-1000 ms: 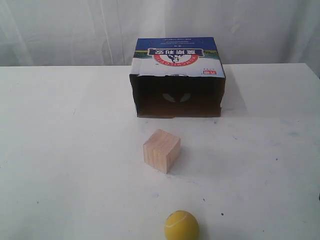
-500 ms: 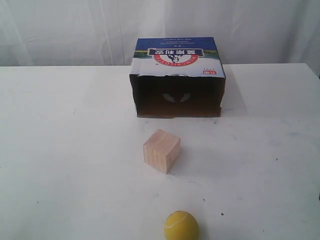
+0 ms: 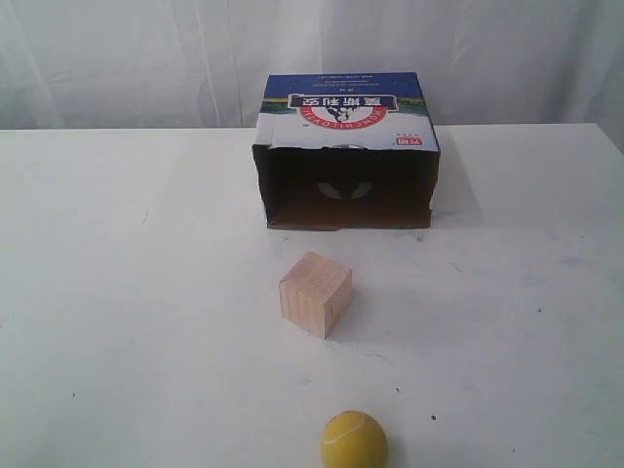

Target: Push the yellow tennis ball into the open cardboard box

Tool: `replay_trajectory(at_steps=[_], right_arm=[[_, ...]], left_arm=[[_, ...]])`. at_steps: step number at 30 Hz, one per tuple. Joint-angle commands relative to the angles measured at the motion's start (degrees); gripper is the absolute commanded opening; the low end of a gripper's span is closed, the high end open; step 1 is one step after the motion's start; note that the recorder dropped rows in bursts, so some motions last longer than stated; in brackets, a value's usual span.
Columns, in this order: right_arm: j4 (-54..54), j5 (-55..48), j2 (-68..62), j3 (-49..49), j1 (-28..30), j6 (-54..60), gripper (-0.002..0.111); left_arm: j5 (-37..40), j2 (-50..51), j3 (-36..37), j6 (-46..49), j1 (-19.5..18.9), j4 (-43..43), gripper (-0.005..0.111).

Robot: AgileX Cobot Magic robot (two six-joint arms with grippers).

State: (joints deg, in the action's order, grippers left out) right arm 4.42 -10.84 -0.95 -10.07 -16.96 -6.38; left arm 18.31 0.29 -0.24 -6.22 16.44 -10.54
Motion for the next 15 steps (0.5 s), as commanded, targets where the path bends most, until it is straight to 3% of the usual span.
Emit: replay_trajectory(at_steps=[1, 11, 15], right_arm=[[0.00, -2.13, 0.23, -3.94, 0.48, 0.10, 0.000], [-2.31, -2.03, -7.39, -7.83, 0.38, 0.10, 0.000], [-5.36, -9.08, -15.25, -12.63, -0.62, 1.59, 0.000]], left_arm=[[0.58, -0.29, 0.24, 0.13, 0.29, -0.30, 0.000], [0.58, -0.29, 0.24, 0.13, 0.29, -0.30, 0.000], [0.58, -0.29, 0.24, 0.13, 0.29, -0.30, 0.000]])
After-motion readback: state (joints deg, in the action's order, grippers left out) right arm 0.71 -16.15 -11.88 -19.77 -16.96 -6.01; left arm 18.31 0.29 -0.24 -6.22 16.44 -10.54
